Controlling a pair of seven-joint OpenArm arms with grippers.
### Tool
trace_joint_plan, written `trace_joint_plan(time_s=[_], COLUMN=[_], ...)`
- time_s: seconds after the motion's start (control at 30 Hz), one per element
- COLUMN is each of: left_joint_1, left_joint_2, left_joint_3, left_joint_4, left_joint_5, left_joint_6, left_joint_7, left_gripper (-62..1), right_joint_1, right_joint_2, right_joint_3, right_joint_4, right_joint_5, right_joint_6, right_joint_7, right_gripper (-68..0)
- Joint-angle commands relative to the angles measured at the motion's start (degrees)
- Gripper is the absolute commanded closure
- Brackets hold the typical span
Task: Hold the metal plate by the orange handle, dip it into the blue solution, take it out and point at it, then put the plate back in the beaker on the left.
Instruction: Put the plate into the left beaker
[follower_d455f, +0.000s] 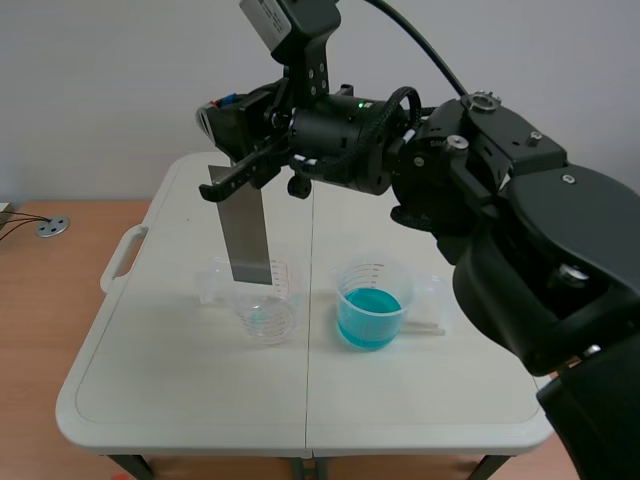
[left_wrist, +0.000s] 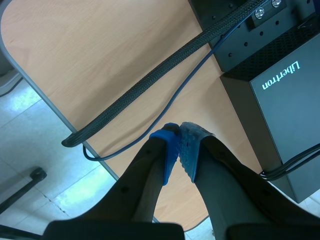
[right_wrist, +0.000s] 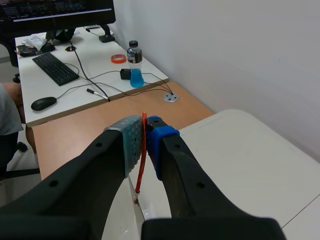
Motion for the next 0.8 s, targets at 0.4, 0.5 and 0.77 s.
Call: trace_joint_plan(time_s=[0.4,0.5,0.77], left_joint_1=[0.6,0.6,0.6], left_joint_2=[-0.3,-0.3,-0.3], left_joint_3=[-0.2,-0.2,-0.2], left_joint_4=[0.5,0.5,0.5], left_joint_5=[-0.2,-0.1,-0.1], left_joint_6=[-0.3,-0.3,-0.2], left_joint_7=[-0.4,-0.4,-0.4], left_gripper=[-1.6,-1.6,-1.7], right_joint_1=[1.2,1.2,1.2], right_joint_2=[-0.3,-0.3,-0.3], right_joint_3=[-1.3,-2.2,-3.0], right_joint_4=[-9.0,-10.8,-13.9], right_joint_5=[0.7,1.8,5.3], right_joint_6=[1.1,1.1,1.2], right_joint_7=[7.8,8.9,9.7], right_gripper=[-1.3,-1.3,-1.3])
